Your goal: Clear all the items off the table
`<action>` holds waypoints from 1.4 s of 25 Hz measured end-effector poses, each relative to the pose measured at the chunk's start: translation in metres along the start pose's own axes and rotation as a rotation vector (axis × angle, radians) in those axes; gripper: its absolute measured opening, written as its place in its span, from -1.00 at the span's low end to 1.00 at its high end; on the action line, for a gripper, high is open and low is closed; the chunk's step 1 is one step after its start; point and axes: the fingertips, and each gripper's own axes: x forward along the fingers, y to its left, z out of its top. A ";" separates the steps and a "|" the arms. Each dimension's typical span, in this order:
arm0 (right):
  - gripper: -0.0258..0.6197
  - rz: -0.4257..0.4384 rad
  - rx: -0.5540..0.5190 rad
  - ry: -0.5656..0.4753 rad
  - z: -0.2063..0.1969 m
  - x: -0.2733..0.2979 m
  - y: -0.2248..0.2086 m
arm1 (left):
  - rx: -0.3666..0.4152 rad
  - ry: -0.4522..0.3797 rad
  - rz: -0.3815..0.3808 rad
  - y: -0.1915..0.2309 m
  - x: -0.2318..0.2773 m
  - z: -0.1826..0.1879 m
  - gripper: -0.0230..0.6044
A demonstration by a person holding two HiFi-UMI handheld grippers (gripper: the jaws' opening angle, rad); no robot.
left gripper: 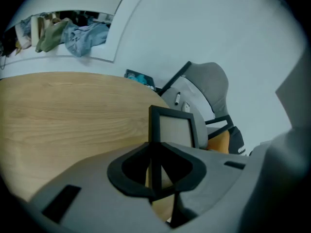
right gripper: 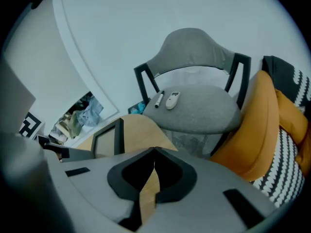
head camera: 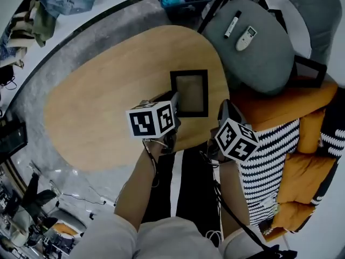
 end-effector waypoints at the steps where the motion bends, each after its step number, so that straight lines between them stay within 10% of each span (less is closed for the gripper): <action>1: -0.84 -0.012 0.023 -0.009 0.002 -0.004 -0.010 | 0.023 0.014 -0.011 -0.012 0.006 -0.001 -0.69; 35: -0.85 -0.157 0.219 -0.175 0.152 0.019 -0.228 | 0.404 0.148 -0.086 -0.265 0.223 0.088 -0.69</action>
